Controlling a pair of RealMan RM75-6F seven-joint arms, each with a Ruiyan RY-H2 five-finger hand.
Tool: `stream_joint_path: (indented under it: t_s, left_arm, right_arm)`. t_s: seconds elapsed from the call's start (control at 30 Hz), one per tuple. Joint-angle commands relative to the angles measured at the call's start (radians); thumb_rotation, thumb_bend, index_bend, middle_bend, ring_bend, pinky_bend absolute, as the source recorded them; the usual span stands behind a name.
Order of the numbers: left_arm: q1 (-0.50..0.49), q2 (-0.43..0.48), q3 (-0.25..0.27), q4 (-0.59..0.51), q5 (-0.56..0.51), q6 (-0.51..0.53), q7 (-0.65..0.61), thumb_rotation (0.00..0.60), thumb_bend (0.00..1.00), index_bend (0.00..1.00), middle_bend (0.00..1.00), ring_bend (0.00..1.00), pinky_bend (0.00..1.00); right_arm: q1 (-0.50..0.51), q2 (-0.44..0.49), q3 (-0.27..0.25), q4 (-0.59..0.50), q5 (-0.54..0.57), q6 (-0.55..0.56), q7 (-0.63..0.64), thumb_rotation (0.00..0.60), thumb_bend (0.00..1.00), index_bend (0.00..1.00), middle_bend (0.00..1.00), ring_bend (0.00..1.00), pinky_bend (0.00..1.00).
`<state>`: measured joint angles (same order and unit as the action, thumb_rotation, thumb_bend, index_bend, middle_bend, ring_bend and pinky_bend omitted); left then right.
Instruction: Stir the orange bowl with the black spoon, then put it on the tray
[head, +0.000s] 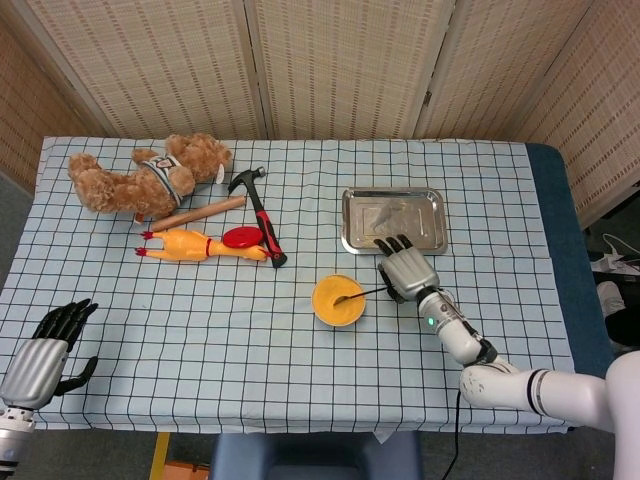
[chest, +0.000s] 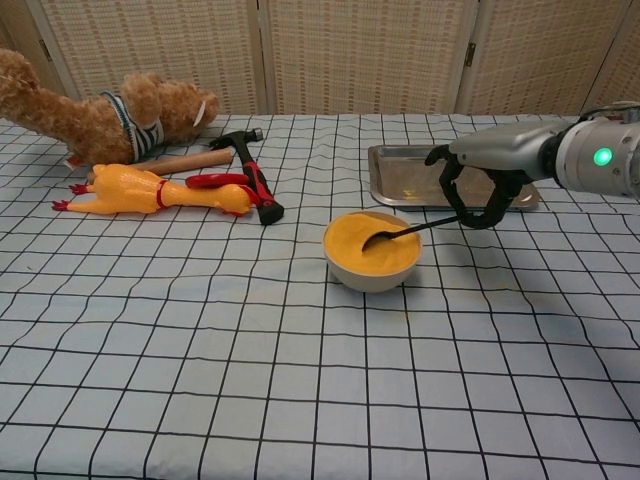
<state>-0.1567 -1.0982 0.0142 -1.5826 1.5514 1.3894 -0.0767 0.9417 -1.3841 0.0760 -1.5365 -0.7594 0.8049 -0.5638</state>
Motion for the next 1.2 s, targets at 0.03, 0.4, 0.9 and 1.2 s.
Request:
stream_joint_path:
  t_s: [0.03,0.4,0.9,1.2]
  left_arm:
    - [0.001,0.0,0.0,-0.002,0.002,0.003,0.002,0.6,0.42,0.0,0.0,0.0,0.08]
    - [0.0,0.001,0.0,0.0,0.001,0.002,-0.003,0.6,0.42,0.0,0.0,0.0,0.08]
    - [0.0,0.003,0.002,0.0,0.002,0.0,-0.007,0.6,0.42,0.0,0.0,0.0,0.08]
    - [0.0,0.005,0.002,0.004,0.001,0.0,-0.017,0.6,0.42,0.0,0.0,0.0,0.08]
  right_arm:
    - [-0.019,0.007,0.006,-0.007,-0.038,0.023,0.032,0.6,0.68,0.76,0.04,0.0,0.0]
    - [-0.048,0.05,-0.008,-0.056,-0.106,0.024,0.082,0.6,0.68,0.77,0.04,0.0,0.0]
    - [-0.001,-0.041,-0.022,0.033,-0.032,0.014,0.001,0.6,0.68,0.78,0.04,0.0,0.0]
    - [0.026,-0.128,-0.012,0.115,0.019,0.082,-0.093,0.6,0.68,0.79,0.04,0.0,0.0]
